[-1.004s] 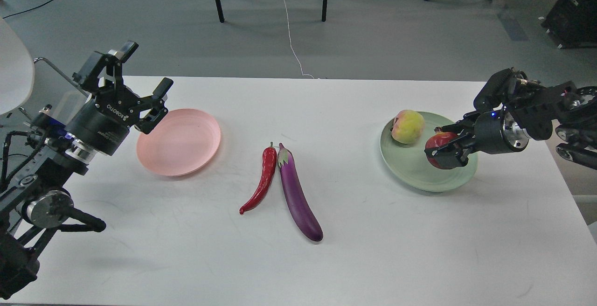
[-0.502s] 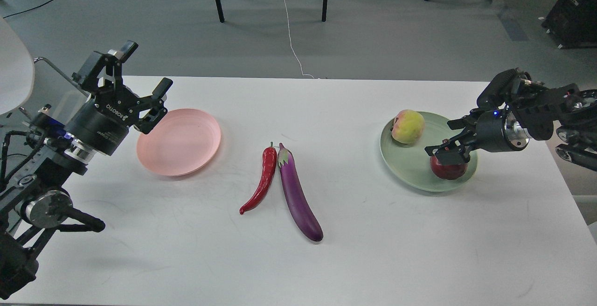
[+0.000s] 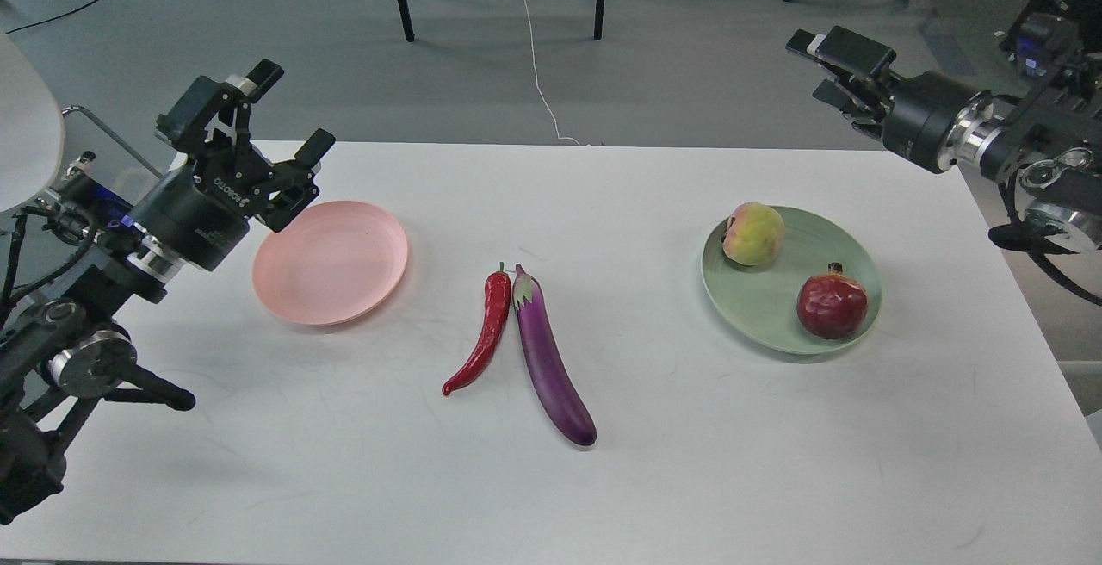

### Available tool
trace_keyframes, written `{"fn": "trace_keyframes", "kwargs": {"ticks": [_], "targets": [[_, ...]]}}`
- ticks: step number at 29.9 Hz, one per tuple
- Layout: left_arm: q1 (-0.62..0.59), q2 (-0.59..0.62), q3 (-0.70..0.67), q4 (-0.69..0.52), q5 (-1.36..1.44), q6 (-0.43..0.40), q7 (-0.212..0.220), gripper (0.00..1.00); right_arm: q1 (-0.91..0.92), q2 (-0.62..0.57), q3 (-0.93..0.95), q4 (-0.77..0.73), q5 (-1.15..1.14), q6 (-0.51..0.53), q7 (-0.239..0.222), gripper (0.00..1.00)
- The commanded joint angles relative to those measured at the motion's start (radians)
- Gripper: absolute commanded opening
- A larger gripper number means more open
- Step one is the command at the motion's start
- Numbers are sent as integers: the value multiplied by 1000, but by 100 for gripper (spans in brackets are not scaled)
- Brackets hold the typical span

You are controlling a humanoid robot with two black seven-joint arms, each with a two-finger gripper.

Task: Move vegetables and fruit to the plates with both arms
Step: 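Open and withdraw the right gripper away from the plate, then reach the left gripper to the red chili pepper and grasp it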

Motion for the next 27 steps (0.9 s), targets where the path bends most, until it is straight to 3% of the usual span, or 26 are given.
{"fn": "trace_keyframes", "kwargs": {"ticks": [1, 4, 9, 14, 17, 21, 24, 27], "targets": [[-34, -12, 10, -35, 155, 0, 0, 98, -88, 2, 76, -1, 281, 93, 0, 98], [-51, -18, 12, -75, 365, 0, 0, 98, -190, 1, 171, -14, 418, 204, 0, 98], [-87, -61, 36, -133, 713, 0, 7, 98, -384, 2, 391, -58, 454, 336, 0, 98], [-146, -92, 235, -169, 966, 96, 49, 98, -479, 26, 447, -107, 454, 382, 0, 99], [-173, -95, 330, -187, 1061, 116, 127, 99, -494, 39, 449, -115, 454, 382, 0, 99], [-191, -133, 403, -176, 1149, 117, 302, 99, -493, 39, 452, -115, 454, 382, 0, 99], [-220, -153, 433, -147, 1172, 116, 363, 98, -493, 39, 462, -115, 454, 382, 0, 99], [-257, -161, 464, -104, 1227, 117, 385, 98, -493, 37, 462, -115, 452, 382, 0, 99]]}}
